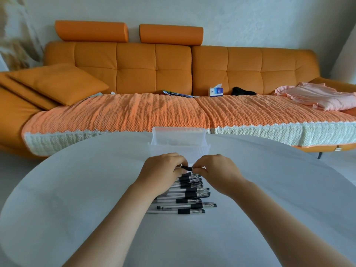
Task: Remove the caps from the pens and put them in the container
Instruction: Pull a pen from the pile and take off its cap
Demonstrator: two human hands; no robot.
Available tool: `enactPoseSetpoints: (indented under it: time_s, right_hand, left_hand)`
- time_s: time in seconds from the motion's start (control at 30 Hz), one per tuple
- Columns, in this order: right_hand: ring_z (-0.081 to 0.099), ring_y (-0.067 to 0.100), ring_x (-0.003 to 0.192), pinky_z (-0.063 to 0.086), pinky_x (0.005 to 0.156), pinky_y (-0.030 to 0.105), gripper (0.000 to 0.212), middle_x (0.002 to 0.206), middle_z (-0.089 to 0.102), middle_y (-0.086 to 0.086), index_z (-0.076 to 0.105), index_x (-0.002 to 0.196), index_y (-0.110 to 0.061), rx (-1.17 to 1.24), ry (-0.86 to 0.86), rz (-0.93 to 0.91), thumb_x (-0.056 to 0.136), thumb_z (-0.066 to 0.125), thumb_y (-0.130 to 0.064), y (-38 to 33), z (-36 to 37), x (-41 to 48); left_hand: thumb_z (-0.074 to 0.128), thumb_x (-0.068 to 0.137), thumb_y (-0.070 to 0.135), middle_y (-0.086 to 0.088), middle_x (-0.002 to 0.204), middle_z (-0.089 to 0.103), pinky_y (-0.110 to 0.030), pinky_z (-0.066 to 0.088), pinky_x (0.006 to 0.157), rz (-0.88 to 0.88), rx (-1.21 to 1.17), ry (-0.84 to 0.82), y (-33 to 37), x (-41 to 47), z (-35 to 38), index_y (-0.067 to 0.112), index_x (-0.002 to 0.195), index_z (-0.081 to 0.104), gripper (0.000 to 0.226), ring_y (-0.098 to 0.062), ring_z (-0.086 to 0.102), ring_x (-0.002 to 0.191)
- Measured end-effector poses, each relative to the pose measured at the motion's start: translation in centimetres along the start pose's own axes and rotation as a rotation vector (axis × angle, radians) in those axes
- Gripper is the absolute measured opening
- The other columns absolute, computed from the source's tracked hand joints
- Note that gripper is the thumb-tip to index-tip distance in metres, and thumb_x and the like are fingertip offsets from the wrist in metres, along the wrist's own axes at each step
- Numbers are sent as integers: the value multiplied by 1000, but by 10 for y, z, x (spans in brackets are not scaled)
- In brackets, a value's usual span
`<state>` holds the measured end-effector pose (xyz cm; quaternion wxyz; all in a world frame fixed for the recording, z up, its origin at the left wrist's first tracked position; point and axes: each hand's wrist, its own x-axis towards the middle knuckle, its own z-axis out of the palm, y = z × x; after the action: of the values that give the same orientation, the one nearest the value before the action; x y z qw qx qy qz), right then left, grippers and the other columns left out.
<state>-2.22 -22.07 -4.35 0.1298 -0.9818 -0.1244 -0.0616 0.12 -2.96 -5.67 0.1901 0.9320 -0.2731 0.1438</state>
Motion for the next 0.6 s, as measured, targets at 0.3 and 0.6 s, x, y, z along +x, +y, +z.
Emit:
enactPoseSetpoints:
  time_s: [0.3,0.6]
  right_hand:
    - [62,17,95,52,80,39,30,107,67,-11,71,108,-28,-24,-114,-44,103,44,-41,-3,1,1]
    - [58,4,88,47,76,26,23,110,63,-21,68,108,-34,60,-23,-39,91,62,-50,3,-1,-12]
  left_hand:
    - [59,94,38,17,96,65,-24,46,66,48,22,23,-3,-10,-8,35,102,70,15,-5,61,83]
    - [45,99,44,13,93,65,-27,46,69,18,53,-87,-1,-10,-4,29,100,70,30,-7,59,84]
